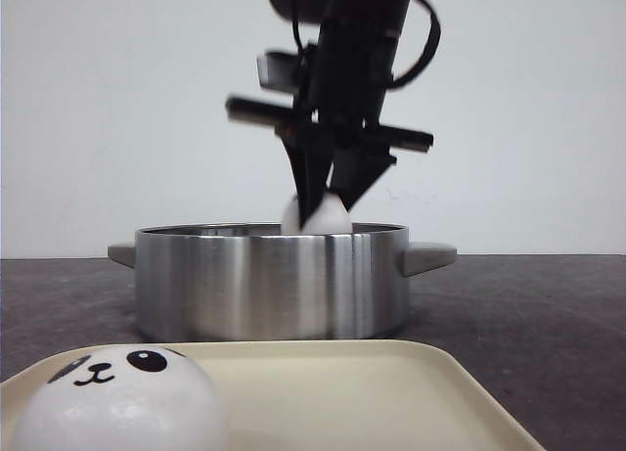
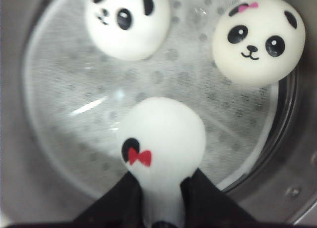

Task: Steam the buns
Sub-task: 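Lift the bun with the right gripper and lower it into the pot, then open the right gripper and raise it out of the pot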

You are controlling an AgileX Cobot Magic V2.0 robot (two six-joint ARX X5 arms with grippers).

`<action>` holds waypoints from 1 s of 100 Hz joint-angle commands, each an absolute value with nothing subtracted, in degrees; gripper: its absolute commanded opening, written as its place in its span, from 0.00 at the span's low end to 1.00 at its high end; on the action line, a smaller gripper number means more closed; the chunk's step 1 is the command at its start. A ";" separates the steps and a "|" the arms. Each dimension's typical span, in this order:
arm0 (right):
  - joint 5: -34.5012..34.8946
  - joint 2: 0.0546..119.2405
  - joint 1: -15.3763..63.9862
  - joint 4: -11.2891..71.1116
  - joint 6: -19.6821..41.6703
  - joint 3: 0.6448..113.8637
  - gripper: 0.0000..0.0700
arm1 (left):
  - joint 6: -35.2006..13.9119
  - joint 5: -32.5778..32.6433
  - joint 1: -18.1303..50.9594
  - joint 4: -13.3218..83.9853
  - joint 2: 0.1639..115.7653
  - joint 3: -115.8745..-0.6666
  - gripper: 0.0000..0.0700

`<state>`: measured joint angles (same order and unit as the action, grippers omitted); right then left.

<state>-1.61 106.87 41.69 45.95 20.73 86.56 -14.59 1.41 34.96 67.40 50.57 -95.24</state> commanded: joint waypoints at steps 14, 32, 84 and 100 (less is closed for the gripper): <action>-2.31 109.51 40.66 45.43 20.82 87.42 0.04 | -15.09 1.65 35.33 68.14 50.92 -96.27 1.00; -1.43 109.89 40.32 45.91 20.67 87.42 0.58 | -15.25 1.67 35.33 68.73 50.92 -96.27 1.00; -1.48 109.54 40.25 45.93 20.53 88.14 0.81 | -15.22 2.07 35.33 68.64 51.03 -96.25 1.00; -1.48 105.51 40.29 45.87 19.14 91.72 0.31 | -15.92 2.11 35.33 69.23 51.94 -95.09 1.00</action>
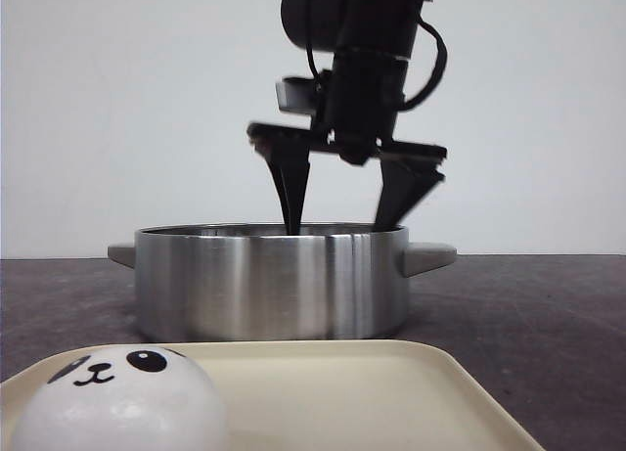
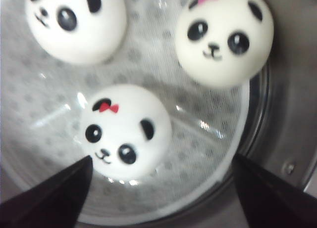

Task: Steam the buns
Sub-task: 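Open the right gripper and raise it out of the pot, then lower the left gripper onto the last bun on the tray and close it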

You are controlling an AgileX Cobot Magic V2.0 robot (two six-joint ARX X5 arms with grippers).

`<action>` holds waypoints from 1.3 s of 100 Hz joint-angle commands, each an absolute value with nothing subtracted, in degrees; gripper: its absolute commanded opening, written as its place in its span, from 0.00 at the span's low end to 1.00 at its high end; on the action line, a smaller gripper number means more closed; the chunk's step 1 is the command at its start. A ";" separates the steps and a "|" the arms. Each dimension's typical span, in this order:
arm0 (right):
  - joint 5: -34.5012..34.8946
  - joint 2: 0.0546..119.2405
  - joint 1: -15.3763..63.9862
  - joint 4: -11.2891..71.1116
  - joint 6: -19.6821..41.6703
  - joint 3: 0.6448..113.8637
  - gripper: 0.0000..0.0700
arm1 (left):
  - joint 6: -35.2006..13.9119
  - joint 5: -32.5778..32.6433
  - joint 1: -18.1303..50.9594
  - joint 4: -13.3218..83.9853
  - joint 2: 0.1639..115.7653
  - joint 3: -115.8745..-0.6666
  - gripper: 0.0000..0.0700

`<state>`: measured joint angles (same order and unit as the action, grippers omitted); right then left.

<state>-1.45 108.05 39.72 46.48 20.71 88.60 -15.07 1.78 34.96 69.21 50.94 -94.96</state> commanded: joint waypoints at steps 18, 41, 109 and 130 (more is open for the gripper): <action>-2.13 94.28 42.52 43.24 18.52 93.73 0.02 | -16.47 -0.40 35.40 68.93 52.45 -88.88 1.00; -8.10 77.08 48.34 41.56 15.70 93.73 0.02 | -22.28 -5.85 38.11 65.49 52.45 -74.96 1.00; -19.51 63.16 50.83 48.14 13.45 93.71 0.02 | -34.15 -6.26 57.04 46.59 68.14 -49.91 1.00; -19.51 63.22 50.83 48.51 13.43 93.71 0.02 | -34.09 -8.14 57.04 44.97 75.59 -49.91 1.00</action>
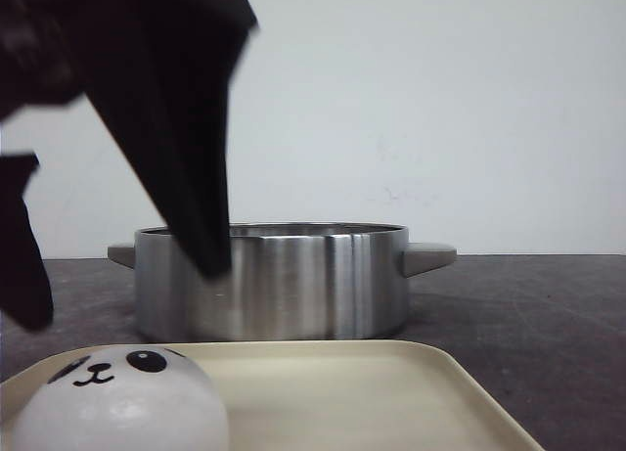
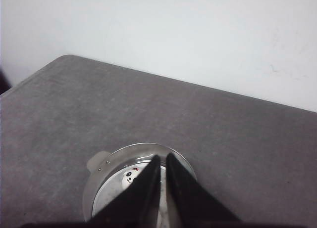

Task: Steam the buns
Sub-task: 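Lower the left gripper onto the last bun on the tray and close it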

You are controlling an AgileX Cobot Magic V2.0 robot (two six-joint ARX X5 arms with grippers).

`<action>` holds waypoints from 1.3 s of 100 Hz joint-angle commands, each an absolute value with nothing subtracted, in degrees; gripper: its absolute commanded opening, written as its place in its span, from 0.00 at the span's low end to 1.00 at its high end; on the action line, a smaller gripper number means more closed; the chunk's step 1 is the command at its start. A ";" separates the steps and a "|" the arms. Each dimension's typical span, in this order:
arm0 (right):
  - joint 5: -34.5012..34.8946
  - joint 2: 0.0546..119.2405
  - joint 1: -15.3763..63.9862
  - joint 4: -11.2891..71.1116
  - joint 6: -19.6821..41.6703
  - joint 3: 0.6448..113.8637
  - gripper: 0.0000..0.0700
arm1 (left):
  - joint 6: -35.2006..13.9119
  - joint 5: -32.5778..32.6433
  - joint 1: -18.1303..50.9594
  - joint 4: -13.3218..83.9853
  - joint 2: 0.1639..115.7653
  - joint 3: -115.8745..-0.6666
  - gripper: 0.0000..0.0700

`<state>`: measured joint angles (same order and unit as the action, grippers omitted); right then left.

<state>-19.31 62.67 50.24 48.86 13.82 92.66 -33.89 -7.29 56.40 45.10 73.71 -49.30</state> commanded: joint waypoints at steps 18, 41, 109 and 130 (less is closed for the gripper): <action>-19.51 63.22 50.83 48.56 12.82 93.71 0.02 | -33.63 -9.39 57.91 44.53 80.09 -49.91 1.00; -19.51 63.22 50.83 48.56 12.80 93.71 0.02 | -33.67 -9.30 58.26 43.09 83.55 -49.91 0.98; -19.55 63.22 50.81 50.83 12.40 93.71 0.02 | -26.70 -8.12 58.26 42.06 84.71 -49.91 0.00; -19.55 63.22 50.81 50.94 12.36 93.71 0.02 | -25.54 -7.75 58.26 42.35 82.65 -50.48 0.00</action>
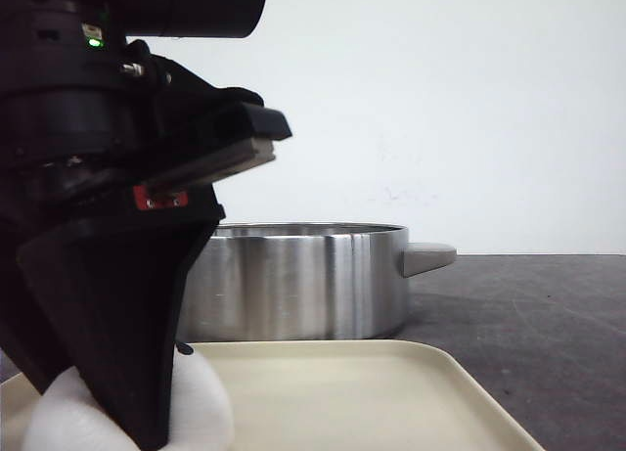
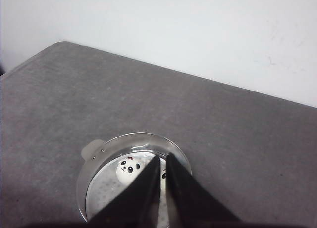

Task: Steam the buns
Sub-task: 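Lower the left gripper onto the last bun on the tray and close it, then lift the bun with the left gripper and lower it into the pot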

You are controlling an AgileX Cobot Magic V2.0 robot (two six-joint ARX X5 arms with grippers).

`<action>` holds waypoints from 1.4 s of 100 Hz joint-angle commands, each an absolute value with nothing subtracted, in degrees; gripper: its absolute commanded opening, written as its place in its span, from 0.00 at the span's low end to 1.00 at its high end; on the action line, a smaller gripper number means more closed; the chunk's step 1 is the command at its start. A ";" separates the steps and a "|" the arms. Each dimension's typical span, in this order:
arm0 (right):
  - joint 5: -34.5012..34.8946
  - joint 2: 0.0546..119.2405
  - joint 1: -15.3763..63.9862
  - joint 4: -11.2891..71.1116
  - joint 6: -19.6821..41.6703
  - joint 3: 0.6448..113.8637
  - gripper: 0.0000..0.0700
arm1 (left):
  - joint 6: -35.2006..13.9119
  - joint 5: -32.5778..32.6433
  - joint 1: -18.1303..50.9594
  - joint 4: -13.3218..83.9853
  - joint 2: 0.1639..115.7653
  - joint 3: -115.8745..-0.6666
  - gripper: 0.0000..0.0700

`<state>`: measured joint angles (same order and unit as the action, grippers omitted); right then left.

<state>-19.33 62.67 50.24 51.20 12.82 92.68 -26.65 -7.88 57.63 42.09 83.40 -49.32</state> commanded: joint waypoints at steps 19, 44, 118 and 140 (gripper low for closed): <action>-19.57 63.22 50.81 51.11 11.68 93.71 0.02 | -25.76 -9.87 59.42 44.97 74.81 -57.21 0.00; -19.57 63.22 50.81 50.74 11.70 93.71 0.02 | -22.48 -6.26 53.91 46.46 72.82 -73.43 0.00; -19.59 63.24 50.83 53.34 14.46 93.69 0.02 | -9.50 -3.75 33.36 49.63 100.75 -81.08 0.00; -19.59 63.24 50.83 54.76 15.86 93.69 0.02 | -9.82 -2.98 33.39 50.50 103.59 -81.08 0.62</action>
